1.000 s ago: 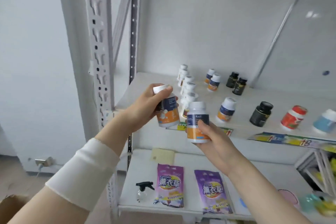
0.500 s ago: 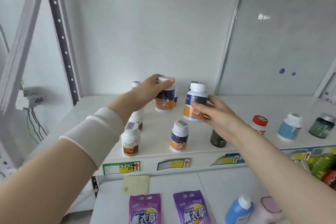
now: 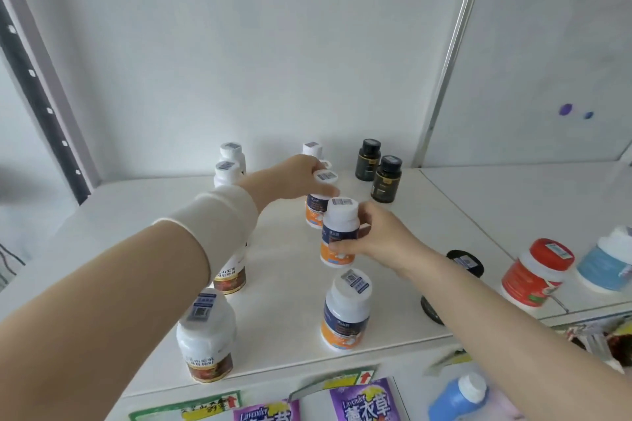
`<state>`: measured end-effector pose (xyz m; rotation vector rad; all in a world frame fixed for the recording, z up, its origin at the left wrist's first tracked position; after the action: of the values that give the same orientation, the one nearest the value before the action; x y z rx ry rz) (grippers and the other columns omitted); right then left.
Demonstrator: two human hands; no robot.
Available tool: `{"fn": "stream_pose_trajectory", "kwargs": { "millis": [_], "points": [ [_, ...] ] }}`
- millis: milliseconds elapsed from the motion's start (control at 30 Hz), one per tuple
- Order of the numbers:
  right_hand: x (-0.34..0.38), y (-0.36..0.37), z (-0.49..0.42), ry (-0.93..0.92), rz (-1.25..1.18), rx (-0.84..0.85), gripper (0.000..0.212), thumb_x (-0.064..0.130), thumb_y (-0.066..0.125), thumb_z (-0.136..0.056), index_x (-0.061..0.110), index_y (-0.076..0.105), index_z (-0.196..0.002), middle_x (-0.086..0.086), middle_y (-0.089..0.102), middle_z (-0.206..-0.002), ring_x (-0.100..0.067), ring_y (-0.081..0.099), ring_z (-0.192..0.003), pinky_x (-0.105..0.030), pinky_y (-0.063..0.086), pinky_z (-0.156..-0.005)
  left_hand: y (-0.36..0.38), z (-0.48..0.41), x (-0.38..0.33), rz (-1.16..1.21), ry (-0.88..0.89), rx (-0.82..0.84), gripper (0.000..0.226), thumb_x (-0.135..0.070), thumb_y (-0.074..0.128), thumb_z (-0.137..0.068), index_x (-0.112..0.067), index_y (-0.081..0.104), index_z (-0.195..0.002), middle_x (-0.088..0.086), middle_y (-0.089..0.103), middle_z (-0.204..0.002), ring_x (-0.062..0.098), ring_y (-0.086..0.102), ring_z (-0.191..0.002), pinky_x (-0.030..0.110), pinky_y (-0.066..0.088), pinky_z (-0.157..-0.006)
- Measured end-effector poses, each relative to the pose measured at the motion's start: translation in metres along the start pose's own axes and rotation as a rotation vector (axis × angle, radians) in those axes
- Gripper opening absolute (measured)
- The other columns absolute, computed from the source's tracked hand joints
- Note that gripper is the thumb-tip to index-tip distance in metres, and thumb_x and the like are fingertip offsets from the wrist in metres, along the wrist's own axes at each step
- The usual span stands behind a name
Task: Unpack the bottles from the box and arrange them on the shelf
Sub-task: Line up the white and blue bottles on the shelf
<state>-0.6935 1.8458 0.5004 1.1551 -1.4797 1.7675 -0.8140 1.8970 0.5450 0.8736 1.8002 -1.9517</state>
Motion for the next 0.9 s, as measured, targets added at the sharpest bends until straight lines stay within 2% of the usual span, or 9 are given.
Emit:
{"fn": "stream_pose_trajectory", "kwargs": {
  "millis": [67, 167, 267, 400, 567, 733, 833, 900],
  "points": [
    [-0.007, 0.007, -0.001, 0.018, 0.029, 0.015, 0.053, 0.010, 0.083, -0.063, 0.017, 0.050, -0.104, 0.002, 0.058, -0.101, -0.015, 0.056, -0.090, -0.024, 0.047, -0.071, 0.006, -0.003, 0.006, -0.041, -0.015, 0.038, 0.026, -0.028, 0.067, -0.084, -0.007, 0.057, -0.097, -0.003, 0.046, -0.099, 0.017, 0.046, -0.086, 0.016, 0.033, -0.060],
    [-0.011, 0.012, -0.001, 0.024, 0.032, 0.029, 0.055, 0.009, 0.084, -0.061, 0.020, 0.049, -0.102, 0.001, 0.059, -0.104, -0.020, 0.058, -0.096, -0.029, 0.050, -0.077, 0.013, -0.006, 0.013, -0.064, -0.046, 0.077, 0.042, -0.030, 0.068, -0.083, 0.002, 0.059, -0.107, 0.009, 0.057, -0.098, 0.020, 0.051, -0.082, 0.022, 0.038, -0.064],
    [-0.012, 0.013, -0.001, 0.018, 0.046, 0.041, 0.057, 0.010, 0.084, -0.060, 0.019, 0.048, -0.103, 0.001, 0.060, -0.105, -0.020, 0.059, -0.097, -0.030, 0.050, -0.080, 0.018, -0.012, 0.015, -0.065, -0.055, 0.096, 0.042, -0.029, 0.068, -0.082, 0.002, 0.059, -0.108, 0.013, 0.059, -0.098, 0.021, 0.052, -0.081, 0.025, 0.042, -0.070],
    [-0.016, 0.016, -0.001, 0.012, 0.072, 0.054, 0.060, 0.014, 0.085, -0.059, 0.019, 0.048, -0.106, 0.000, 0.059, -0.109, -0.022, 0.060, -0.102, -0.038, 0.051, -0.091, 0.019, -0.017, 0.016, -0.072, -0.050, 0.101, 0.044, -0.029, 0.071, -0.081, -0.003, 0.055, -0.113, 0.014, 0.062, -0.115, 0.025, 0.060, -0.093, 0.034, 0.051, -0.087],
    [-0.016, 0.019, 0.000, 0.016, 0.091, 0.074, 0.061, 0.017, 0.084, -0.063, 0.021, 0.044, -0.108, 0.003, 0.056, -0.108, -0.021, 0.059, -0.102, -0.035, 0.050, -0.091, 0.020, -0.018, 0.016, -0.127, -0.037, 0.115, 0.048, -0.033, 0.070, -0.080, -0.012, 0.050, -0.119, 0.005, 0.057, -0.115, 0.020, 0.056, -0.096, 0.030, 0.046, -0.085],
    [-0.011, 0.014, 0.005, 0.052, 0.146, 0.144, 0.064, 0.022, 0.083, -0.066, 0.017, 0.043, -0.116, 0.002, 0.056, -0.116, -0.018, 0.058, -0.105, -0.032, 0.048, -0.091, 0.010, -0.010, 0.004, -0.185, -0.057, 0.121, 0.060, -0.035, 0.067, -0.083, -0.016, 0.040, -0.134, 0.000, 0.048, -0.132, 0.019, 0.050, -0.117, 0.028, 0.038, -0.096],
    [0.002, -0.005, 0.010, 0.055, 0.174, 0.140, 0.076, 0.023, 0.080, -0.070, 0.015, 0.039, -0.134, -0.003, 0.051, -0.127, -0.017, 0.054, -0.108, -0.032, 0.046, -0.094, -0.015, 0.006, -0.007, -0.189, -0.062, 0.035, 0.056, -0.032, 0.066, -0.085, -0.015, 0.043, -0.133, 0.001, 0.052, -0.131, 0.018, 0.053, -0.110, 0.026, 0.037, -0.092],
    [0.020, -0.018, 0.016, 0.025, 0.208, 0.137, 0.079, 0.025, 0.077, -0.074, 0.013, 0.034, -0.139, -0.006, 0.048, -0.134, -0.017, 0.052, -0.113, -0.027, 0.043, -0.092, -0.036, 0.024, -0.013, -0.278, -0.070, -0.050, 0.053, -0.032, 0.064, -0.086, -0.015, 0.044, -0.131, 0.001, 0.054, -0.130, 0.020, 0.052, -0.114, 0.027, 0.038, -0.092]
  ]
}}
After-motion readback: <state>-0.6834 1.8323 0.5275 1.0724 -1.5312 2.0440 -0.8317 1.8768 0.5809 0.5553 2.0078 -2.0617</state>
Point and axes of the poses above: each hand's wrist, its own z-axis away from the middle knuckle, its own y-axis out of the palm, x = y × z, the point moved 9 cm from there along -z, towards the middle knuckle
